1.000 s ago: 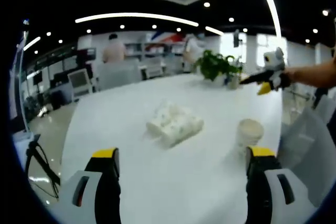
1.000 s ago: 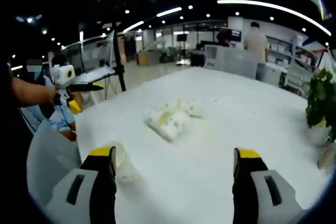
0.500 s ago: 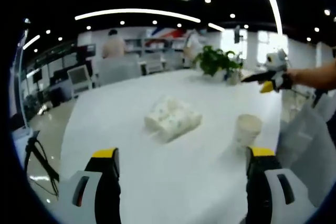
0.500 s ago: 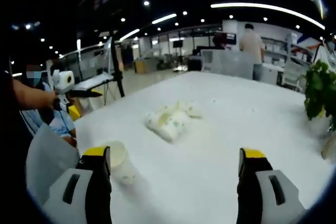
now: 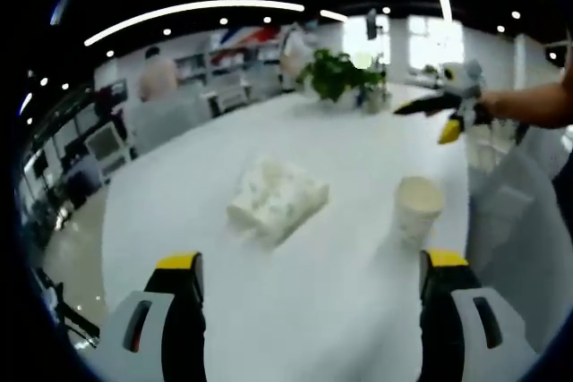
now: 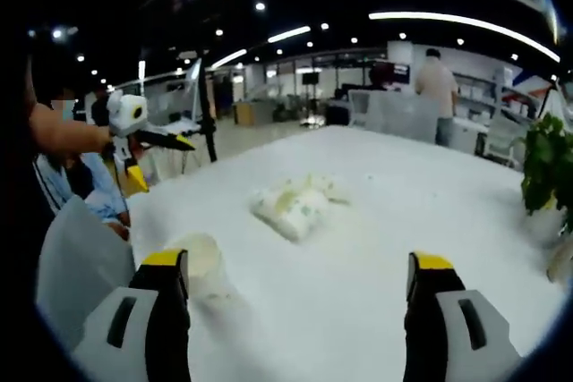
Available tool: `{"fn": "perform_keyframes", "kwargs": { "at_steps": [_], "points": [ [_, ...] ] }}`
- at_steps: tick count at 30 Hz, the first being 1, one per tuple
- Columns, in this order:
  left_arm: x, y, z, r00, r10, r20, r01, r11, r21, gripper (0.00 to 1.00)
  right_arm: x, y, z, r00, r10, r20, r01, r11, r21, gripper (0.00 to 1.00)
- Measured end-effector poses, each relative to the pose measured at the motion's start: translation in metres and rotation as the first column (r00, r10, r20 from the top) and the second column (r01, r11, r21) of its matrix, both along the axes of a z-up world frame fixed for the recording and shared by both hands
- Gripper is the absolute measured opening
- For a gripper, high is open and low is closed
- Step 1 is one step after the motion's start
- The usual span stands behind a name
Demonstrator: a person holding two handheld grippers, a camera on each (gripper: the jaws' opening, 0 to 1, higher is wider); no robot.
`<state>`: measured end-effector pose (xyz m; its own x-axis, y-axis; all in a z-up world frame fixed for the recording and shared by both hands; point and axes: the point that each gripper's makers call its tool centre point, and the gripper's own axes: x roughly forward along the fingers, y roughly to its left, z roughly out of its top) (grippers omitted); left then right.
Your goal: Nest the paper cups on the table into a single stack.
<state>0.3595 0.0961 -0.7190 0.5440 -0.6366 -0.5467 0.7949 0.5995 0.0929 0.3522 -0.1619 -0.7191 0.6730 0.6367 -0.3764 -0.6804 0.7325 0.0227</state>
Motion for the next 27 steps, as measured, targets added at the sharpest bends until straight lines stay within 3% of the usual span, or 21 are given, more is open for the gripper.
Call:
{"fn": "perform_keyframes", "kwargs": {
  "at_steps": [8,11,14,27],
  "points": [
    [0.02,-0.022,0.007,0.994,-0.105,-0.017,0.107,0.989,0.098,0.99,-0.001,-0.003,-0.002,1.0,0.02,0.001,-0.02,1.0,0.001,1.0],
    [0.025,-0.031,0.005,0.989,-0.146,-0.035,0.15,0.981,0.126,0.99,-0.002,-0.006,-0.005,1.0,0.024,-0.003,-0.024,1.0,-0.002,1.0],
    [0.031,-0.039,-0.002,0.98,-0.181,-0.087,0.193,0.968,0.16,0.99,-0.003,-0.007,-0.007,1.0,0.023,-0.006,-0.023,1.0,0.004,1.0],
    [0.064,-0.062,-0.007,0.952,-0.274,-0.135,0.3,0.921,0.247,0.99,-0.006,-0.017,-0.016,1.0,-0.001,-0.018,0.001,1.0,0.01,1.0]
  ]
}}
